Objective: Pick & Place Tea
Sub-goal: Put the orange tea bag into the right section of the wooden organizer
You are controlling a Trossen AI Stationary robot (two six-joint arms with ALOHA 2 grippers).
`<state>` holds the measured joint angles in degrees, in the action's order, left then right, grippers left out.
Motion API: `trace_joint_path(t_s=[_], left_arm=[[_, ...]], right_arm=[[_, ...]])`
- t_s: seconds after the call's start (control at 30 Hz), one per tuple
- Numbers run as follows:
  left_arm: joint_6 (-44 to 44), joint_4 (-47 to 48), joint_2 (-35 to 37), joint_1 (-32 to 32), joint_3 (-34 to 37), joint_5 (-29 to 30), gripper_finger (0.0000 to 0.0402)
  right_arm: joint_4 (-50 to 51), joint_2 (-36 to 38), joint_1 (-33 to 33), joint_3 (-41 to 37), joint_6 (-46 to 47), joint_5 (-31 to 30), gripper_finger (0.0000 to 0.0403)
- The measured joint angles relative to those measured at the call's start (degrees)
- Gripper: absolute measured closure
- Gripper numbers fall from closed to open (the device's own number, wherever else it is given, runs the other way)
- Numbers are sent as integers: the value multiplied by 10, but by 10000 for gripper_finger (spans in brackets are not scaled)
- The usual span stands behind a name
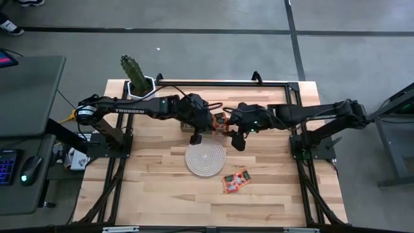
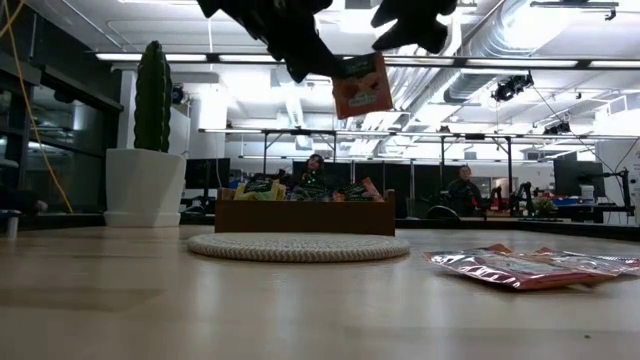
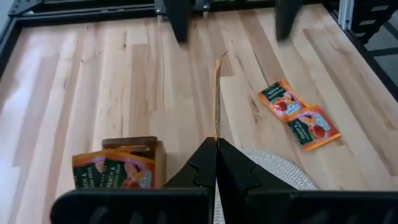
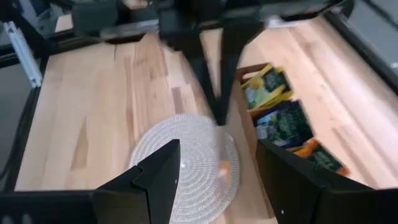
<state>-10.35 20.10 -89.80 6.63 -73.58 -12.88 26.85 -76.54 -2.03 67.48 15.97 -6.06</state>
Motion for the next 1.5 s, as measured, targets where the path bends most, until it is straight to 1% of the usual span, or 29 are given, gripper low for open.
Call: trace_joint_path(t_s=[0.1,0.4,0.57,0.63,0.73,1.07,1.4,1.5], left_arm=[[-4,0,0,6,0,1,401],[-22,-6,0,13,0,-2,401],[-29,-5,0,13,0,-8,401],[-29,-5,0,13,0,-8,401],[-29,-6,0,13,0,-8,401],[-30,-6,0,13,0,-16,401],[-49,-6,0,13,0,-15,401],[-70,-6,0,13,0,-19,390]], right_arm=[[-12,-16,2,0,5,7,196],[-9,-38,5,0,10,4,197],[-5,-44,6,0,20,-23,201],[-4,-46,8,0,21,-21,214],[7,-48,9,0,25,-5,246],[3,-49,9,0,31,3,391],[4,-49,9,0,35,-11,401],[4,-49,9,0,36,-13,402]])
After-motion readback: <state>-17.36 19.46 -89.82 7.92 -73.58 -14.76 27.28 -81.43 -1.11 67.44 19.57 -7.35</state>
